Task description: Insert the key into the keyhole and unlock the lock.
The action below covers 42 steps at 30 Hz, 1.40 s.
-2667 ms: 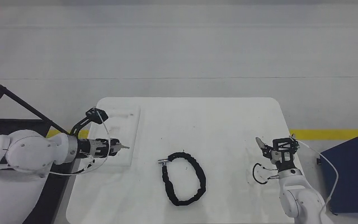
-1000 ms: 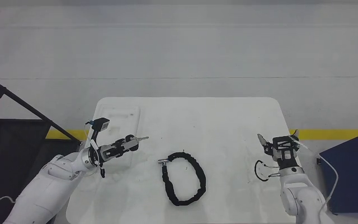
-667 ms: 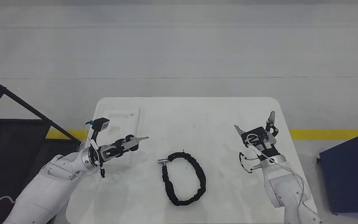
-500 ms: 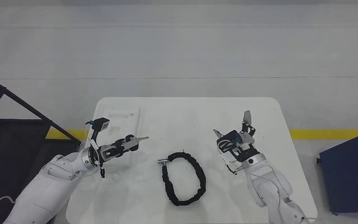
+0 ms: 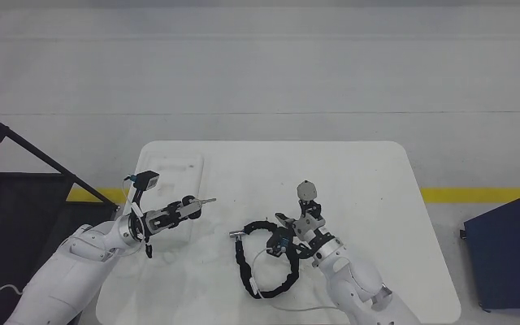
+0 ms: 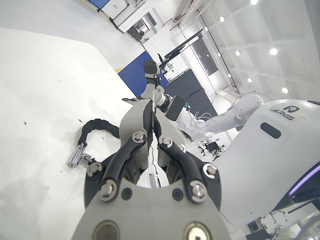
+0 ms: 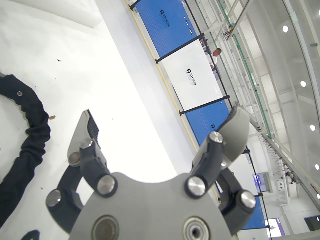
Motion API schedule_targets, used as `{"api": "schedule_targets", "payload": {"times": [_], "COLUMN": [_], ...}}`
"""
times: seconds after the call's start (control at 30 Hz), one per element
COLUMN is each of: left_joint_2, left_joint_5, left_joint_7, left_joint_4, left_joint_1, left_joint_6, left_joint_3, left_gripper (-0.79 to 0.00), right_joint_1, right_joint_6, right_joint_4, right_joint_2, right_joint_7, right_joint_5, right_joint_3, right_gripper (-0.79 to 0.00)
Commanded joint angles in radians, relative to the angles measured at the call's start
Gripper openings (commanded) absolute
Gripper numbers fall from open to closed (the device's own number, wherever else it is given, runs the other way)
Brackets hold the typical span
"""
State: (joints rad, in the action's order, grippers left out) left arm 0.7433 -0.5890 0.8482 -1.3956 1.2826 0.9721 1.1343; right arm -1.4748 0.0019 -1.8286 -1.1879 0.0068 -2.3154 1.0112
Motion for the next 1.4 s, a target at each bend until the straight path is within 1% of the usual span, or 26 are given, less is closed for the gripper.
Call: {"api": "schedule_targets", "payload": {"times": [0.0, 0.4, 0.43, 0.5, 0.57, 0.67, 0.73, 0.77, 0.8, 0.83, 0.9, 1.0, 1.1, 1.2, 1.37], "left_joint_2": [0.000, 0.000, 0.000, 0.000, 0.000, 0.000, 0.000, 0.000, 0.000, 0.000, 0.000, 0.000, 0.000, 0.000, 0.000], "left_joint_5": [0.000, 0.000, 0.000, 0.000, 0.000, 0.000, 0.000, 0.000, 0.000, 0.000, 0.000, 0.000, 0.000, 0.000, 0.000], "left_joint_7": [0.000, 0.000, 0.000, 0.000, 0.000, 0.000, 0.000, 0.000, 0.000, 0.000, 0.000, 0.000, 0.000, 0.000, 0.000], "left_joint_4": [0.000, 0.000, 0.000, 0.000, 0.000, 0.000, 0.000, 0.000, 0.000, 0.000, 0.000, 0.000, 0.000, 0.000, 0.000], "left_joint_1": [0.000, 0.000, 0.000, 0.000, 0.000, 0.000, 0.000, 0.000, 0.000, 0.000, 0.000, 0.000, 0.000, 0.000, 0.000], "left_joint_6": [0.000, 0.000, 0.000, 0.000, 0.000, 0.000, 0.000, 0.000, 0.000, 0.000, 0.000, 0.000, 0.000, 0.000, 0.000], "left_joint_3": [0.000, 0.000, 0.000, 0.000, 0.000, 0.000, 0.000, 0.000, 0.000, 0.000, 0.000, 0.000, 0.000, 0.000, 0.000], "left_gripper": [-0.785, -0.785, -0.785, -0.785, -0.785, -0.785, -0.785, -0.785, -0.785, -0.785, -0.785, -0.785, -0.785, -0.785, -0.785], "right_joint_1": [0.000, 0.000, -0.005, -0.002, 0.021, 0.077, 0.126, 0.152, 0.192, 0.229, 0.314, 0.417, 0.505, 0.581, 0.677], "right_joint_6": [-0.001, -0.001, -0.016, -0.077, -0.180, -0.338, -0.430, -0.505, -0.603, -0.671, -0.775, -0.825, -0.836, -0.832, -0.799], "right_joint_4": [-0.001, -0.001, 0.005, 0.024, 0.046, 0.073, 0.086, 0.105, 0.124, 0.144, 0.194, 0.224, 0.267, 0.321, 0.425], "right_joint_2": [0.000, 0.000, -0.001, -0.002, 0.000, -0.002, -0.008, -0.012, -0.017, -0.024, -0.037, -0.063, -0.094, -0.126, -0.174], "right_joint_7": [0.002, 0.002, -0.019, -0.091, -0.135, -0.143, -0.114, -0.079, -0.038, -0.029, 0.099, 0.239, 0.354, 0.433, 0.522], "right_joint_5": [0.002, 0.002, 0.059, 0.232, 0.354, 0.484, 0.559, 0.603, 0.663, 0.746, 0.807, 0.863, 0.933, 1.002, 1.080], "right_joint_3": [0.000, 0.000, 0.004, 0.038, 0.068, 0.074, 0.057, 0.036, 0.014, -0.005, -0.055, -0.144, -0.226, -0.298, -0.383], "right_gripper": [0.000, 0.000, 0.000, 0.000, 0.000, 0.000, 0.000, 0.000, 0.000, 0.000, 0.000, 0.000, 0.000, 0.000, 0.000]}}
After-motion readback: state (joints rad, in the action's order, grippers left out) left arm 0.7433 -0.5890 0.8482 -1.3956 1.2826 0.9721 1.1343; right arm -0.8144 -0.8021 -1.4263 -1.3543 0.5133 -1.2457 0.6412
